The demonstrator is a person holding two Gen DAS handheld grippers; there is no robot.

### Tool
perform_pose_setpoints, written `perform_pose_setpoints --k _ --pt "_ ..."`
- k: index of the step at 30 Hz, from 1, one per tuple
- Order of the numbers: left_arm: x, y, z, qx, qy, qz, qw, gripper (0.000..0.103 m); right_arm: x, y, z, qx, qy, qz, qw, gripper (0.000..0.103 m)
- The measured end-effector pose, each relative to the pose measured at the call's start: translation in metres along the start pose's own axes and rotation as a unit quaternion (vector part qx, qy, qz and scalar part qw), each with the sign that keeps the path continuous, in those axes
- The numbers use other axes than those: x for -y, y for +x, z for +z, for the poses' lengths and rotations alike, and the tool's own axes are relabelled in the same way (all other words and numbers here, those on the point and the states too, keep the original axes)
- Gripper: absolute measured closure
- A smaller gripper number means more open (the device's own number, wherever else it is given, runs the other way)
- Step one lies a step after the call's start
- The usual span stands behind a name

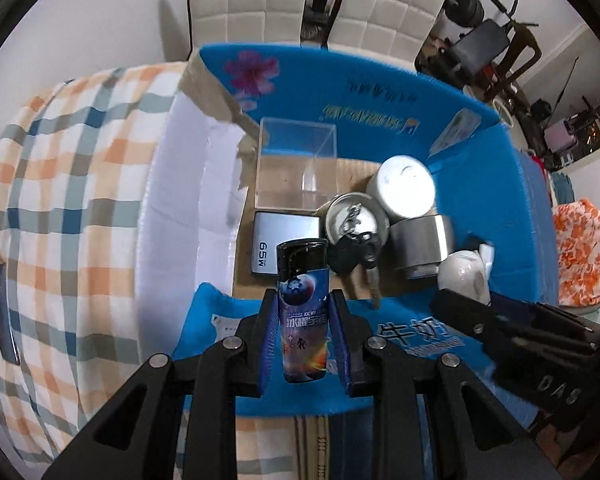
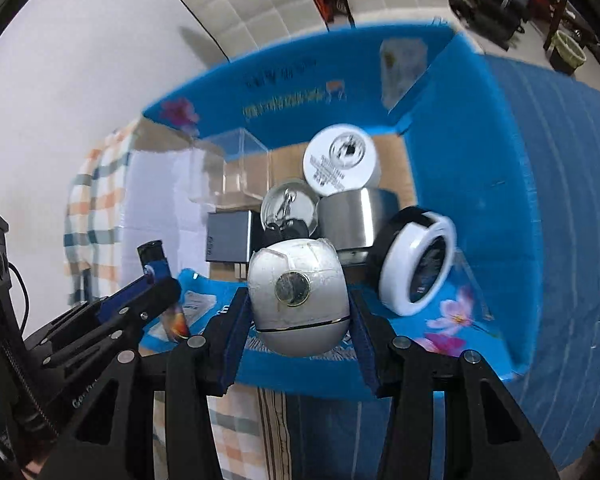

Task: Organize rigid objects
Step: 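Place the earbud case in the box with the right tool while the left tool places the lighter, then withdraw both tools from the blue box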

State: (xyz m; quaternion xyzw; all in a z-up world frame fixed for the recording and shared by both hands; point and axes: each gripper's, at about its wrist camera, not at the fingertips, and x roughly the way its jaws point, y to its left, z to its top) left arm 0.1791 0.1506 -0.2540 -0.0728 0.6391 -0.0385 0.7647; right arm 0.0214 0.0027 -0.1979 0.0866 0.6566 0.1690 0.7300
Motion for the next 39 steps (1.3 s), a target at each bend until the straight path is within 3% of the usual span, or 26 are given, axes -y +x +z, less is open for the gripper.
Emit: perform_pose_setpoints --k 13,15,16,20,22,26,27,29,31,33,35,37,39 --pt "-0.021 0.045 0.003 -0.047 0.001 0.017 0.9987 0.08 0.006 0.079 0.0 -0.05 0.0 -0.069 0.996 0.052" --pt "-0.026 0.046 0.002 -0.053 -0.005 0.026 0.9983 0.077 0.01 0.083 -0.002 -0.054 0.008 -0.07 0.996 0.052" --pt "-0.027 0.047 0.001 -0.059 -0.007 0.031 0.9978 0.07 0.012 0.084 -0.003 -0.055 0.012 -0.071 0.996 0.051" --pt "-0.026 0.044 -0.003 -0.065 -0.002 0.04 0.9971 0.068 0.016 0.083 -0.008 -0.061 0.015 -0.08 0.995 0.048" --pt "-0.023 0.04 -0.007 -0.06 0.006 0.046 0.9972 0.058 0.016 0.08 -0.011 -0.062 0.011 -0.088 0.994 0.048" --pt "-0.021 0.023 -0.014 -0.044 0.002 0.051 0.9977 0.014 0.018 0.066 -0.02 -0.055 0.009 -0.093 0.994 0.046" --pt "-0.022 0.02 -0.015 -0.042 -0.001 0.046 0.9981 0.011 0.019 0.061 -0.023 -0.05 0.012 -0.098 0.994 0.045" --pt "-0.021 0.014 -0.018 -0.04 -0.005 0.05 0.998 0.004 0.02 0.049 -0.027 -0.038 0.017 -0.11 0.993 0.027" --pt "-0.018 0.008 -0.019 -0.029 -0.003 0.059 0.9978 0.0 0.023 0.036 -0.027 -0.019 0.021 -0.119 0.992 0.017" --pt "-0.016 0.004 -0.02 -0.025 -0.001 0.063 0.9977 0.0 0.028 0.026 -0.028 -0.008 0.018 -0.13 0.991 0.017" --pt "-0.014 -0.001 -0.02 -0.022 0.002 0.065 0.9977 0.0 0.03 0.02 -0.029 -0.003 0.013 -0.14 0.99 0.006" --pt "-0.009 -0.005 -0.014 -0.018 0.006 0.069 0.9974 0.0 0.034 0.015 -0.031 0.0 0.014 -0.141 0.99 0.001" --pt "-0.006 -0.006 -0.01 -0.017 0.009 0.07 0.9974 0.0 0.036 0.009 -0.028 0.001 0.017 -0.145 0.989 0.001"
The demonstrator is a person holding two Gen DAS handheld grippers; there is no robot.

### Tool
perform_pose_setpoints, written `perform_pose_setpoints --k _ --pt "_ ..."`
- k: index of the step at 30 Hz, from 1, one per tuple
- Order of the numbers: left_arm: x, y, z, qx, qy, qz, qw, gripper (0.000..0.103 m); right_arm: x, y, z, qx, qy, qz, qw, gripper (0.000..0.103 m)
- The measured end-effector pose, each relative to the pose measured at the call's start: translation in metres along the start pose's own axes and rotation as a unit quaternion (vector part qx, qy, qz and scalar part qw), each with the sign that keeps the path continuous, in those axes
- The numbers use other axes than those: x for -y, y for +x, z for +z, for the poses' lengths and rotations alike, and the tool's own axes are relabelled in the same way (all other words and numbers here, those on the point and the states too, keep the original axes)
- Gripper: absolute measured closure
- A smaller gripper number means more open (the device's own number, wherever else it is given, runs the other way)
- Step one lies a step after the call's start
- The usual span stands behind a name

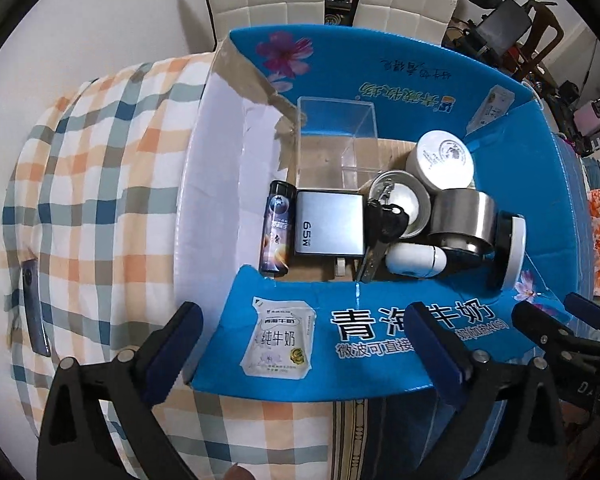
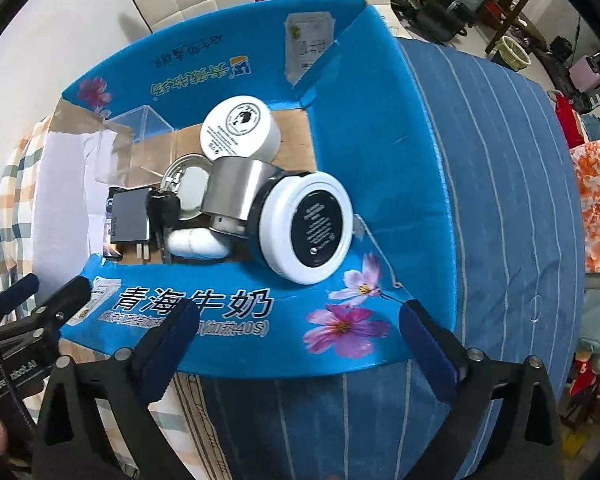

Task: Organize rigid objects
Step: 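Withdraw both tools from the blue box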

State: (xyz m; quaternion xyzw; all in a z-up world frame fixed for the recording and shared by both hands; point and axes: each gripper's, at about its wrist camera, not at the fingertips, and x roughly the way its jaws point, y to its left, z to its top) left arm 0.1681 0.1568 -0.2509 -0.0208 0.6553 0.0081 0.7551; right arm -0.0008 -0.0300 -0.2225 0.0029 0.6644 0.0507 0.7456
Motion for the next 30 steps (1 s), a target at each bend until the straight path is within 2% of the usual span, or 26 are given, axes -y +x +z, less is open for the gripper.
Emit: perform_pose_setpoints --k 8,14,17,23,26,30 --pt "0.011 -0.024 0.0 0.017 0.004 0.007 0.9998 0.0 0.006 -0.009 -0.003 0.001 0.002 0.011 1.0 0.001" --pt "0.026 -0.07 -0.003 0.045 0.024 0.014 0.9986 0.0 0.014 -0.043 -0.005 0.021 0.007 0.029 0.999 0.001" --pt "0.031 -0.099 -0.007 0.065 0.023 0.015 0.9975 0.0 0.018 -0.076 -0.01 0.042 0.009 0.04 0.998 0.001" --pt "0.041 -0.188 -0.025 0.137 0.011 0.007 0.9904 0.0 0.025 -0.154 -0.027 0.089 0.008 0.053 0.995 0.001" --pt "0.041 -0.223 -0.033 0.164 0.002 0.001 0.9864 0.0 0.028 -0.201 -0.039 0.122 0.003 0.071 0.99 0.001" --pt "0.041 -0.265 -0.045 0.19 -0.01 -0.003 0.9818 0.0 0.03 -0.262 -0.057 0.171 -0.008 0.076 0.982 0.001"
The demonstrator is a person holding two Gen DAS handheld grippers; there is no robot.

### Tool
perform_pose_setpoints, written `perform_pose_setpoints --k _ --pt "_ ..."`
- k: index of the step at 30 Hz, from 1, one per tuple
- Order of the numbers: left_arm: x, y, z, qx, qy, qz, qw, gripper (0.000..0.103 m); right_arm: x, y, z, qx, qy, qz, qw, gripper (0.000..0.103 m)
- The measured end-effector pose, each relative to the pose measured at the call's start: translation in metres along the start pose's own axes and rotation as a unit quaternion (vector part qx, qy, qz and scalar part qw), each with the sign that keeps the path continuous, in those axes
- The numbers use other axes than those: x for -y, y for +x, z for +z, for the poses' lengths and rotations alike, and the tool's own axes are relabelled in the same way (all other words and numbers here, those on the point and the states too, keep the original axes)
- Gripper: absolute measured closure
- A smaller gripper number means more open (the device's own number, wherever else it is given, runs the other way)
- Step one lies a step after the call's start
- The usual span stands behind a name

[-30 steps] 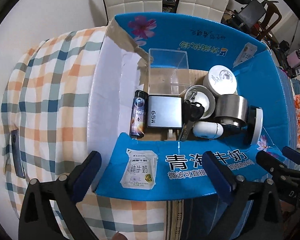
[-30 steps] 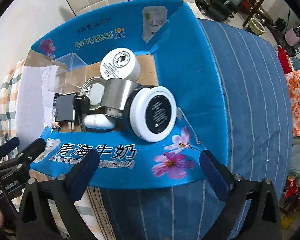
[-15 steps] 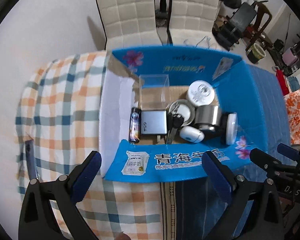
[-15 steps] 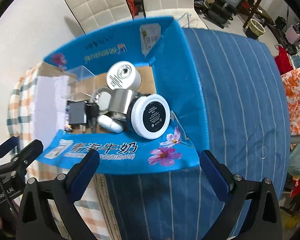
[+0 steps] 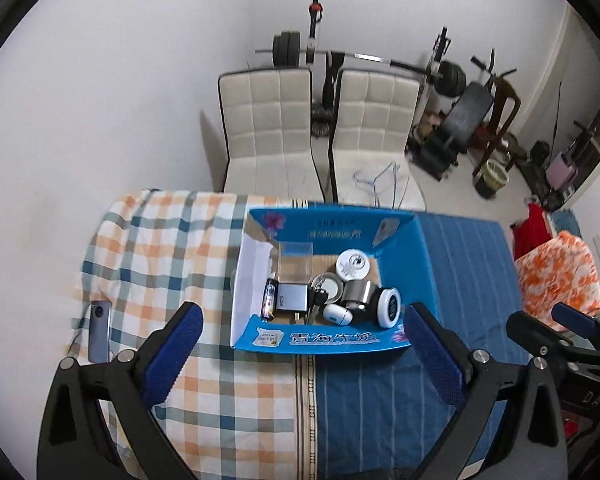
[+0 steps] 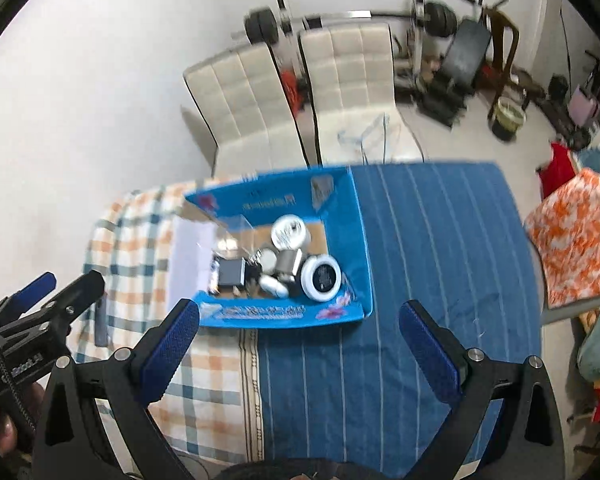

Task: Organize rigid objects

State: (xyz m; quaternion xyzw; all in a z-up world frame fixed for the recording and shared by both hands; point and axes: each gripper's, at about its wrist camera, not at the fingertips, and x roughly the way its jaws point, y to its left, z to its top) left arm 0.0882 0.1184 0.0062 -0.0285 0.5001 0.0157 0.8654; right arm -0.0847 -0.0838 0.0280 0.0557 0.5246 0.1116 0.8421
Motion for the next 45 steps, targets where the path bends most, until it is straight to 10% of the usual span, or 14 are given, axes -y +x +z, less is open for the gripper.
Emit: perform_pose_setpoints --k 12,45 --pt "0.01 -0.059 -0.008 0.045 0.006 0.006 0.9989 0.0 -0.021 -0.093 -0.007 0.059 -0.04 0.011 0.997 0.001" --pt "0.008 -0.063 -0.027 0.058 -0.003 0.033 0.9977 0.0 -0.011 -0.096 -0.018 0.072 -0.053 -0.036 0.995 0.001"
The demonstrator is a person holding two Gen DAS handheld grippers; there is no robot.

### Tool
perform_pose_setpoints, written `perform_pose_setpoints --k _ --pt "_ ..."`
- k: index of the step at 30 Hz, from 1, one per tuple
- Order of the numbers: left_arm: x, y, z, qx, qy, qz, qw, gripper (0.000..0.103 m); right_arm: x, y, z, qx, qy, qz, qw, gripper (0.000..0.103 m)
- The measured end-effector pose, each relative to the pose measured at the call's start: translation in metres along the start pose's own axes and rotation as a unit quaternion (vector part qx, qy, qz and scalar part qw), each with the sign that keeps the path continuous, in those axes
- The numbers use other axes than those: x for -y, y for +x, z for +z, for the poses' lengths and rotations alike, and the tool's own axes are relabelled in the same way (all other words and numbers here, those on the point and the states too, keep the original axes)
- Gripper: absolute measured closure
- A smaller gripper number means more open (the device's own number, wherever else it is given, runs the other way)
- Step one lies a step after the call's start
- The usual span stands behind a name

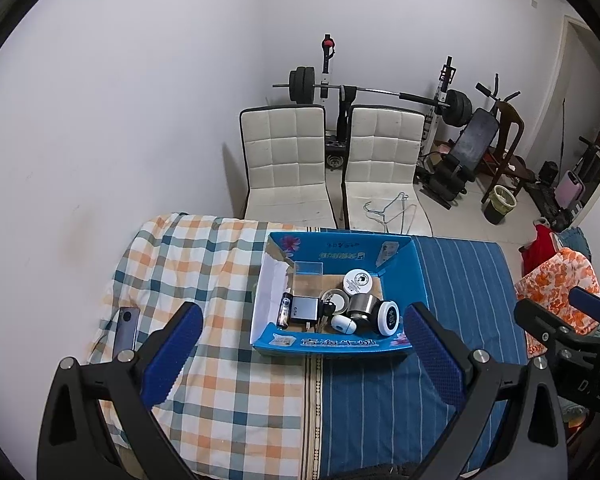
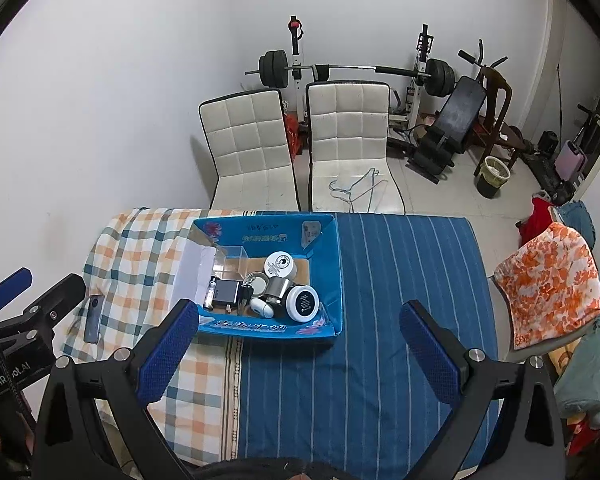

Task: Organize rigid objects

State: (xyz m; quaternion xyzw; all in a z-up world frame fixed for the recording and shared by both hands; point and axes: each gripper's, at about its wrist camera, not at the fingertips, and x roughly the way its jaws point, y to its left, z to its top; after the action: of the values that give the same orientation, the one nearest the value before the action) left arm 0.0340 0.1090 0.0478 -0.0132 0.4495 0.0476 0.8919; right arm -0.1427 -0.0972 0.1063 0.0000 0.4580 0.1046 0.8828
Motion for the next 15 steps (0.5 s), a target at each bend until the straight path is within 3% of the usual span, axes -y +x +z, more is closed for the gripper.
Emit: perform_pose_setpoints --k 15 --pt "-0.0004 -0.0002 -0.0083 0.0 -0.005 0.004 1.0 0.0 0.0009 0.0032 -0.0088 0.0 -0.01 -0.011 1.0 0.001"
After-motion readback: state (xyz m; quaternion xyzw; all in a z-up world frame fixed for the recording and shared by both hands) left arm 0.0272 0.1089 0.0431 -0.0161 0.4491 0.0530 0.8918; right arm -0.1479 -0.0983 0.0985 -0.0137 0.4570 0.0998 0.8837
